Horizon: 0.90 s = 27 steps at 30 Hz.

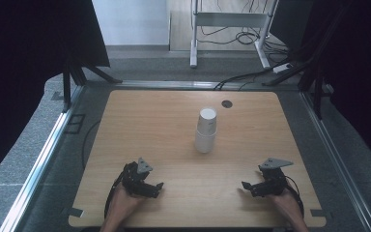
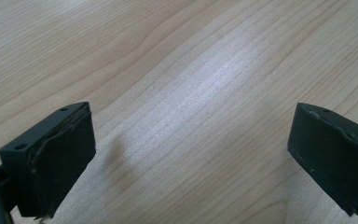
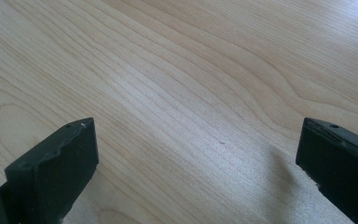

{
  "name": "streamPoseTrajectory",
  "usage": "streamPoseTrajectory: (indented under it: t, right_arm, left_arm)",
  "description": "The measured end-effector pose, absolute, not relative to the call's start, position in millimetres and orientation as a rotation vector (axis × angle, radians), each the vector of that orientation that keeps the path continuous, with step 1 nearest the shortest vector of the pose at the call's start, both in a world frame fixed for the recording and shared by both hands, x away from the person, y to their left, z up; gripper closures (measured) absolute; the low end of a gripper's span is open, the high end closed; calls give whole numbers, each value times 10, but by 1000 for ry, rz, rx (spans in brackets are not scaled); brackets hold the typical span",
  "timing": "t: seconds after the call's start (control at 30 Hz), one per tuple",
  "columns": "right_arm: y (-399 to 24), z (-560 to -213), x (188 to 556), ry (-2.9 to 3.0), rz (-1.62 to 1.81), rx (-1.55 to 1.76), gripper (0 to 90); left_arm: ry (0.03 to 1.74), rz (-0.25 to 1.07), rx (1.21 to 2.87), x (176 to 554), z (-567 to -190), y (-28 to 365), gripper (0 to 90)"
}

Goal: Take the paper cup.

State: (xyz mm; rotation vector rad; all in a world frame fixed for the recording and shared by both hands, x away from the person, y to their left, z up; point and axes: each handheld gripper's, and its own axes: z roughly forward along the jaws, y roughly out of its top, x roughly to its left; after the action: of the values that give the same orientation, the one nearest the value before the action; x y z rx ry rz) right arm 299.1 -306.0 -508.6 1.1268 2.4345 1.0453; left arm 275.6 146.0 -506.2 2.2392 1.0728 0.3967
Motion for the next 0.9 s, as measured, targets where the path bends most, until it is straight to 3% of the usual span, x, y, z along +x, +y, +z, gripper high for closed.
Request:
streamPoseTrajectory:
  t: [0.9]
  right_arm:
    - [-2946, -4928, 3052, 2480, 1081, 1064, 0]
  left_arm:
    - [1021, 422, 2199, 2853, -4981, 1447, 25]
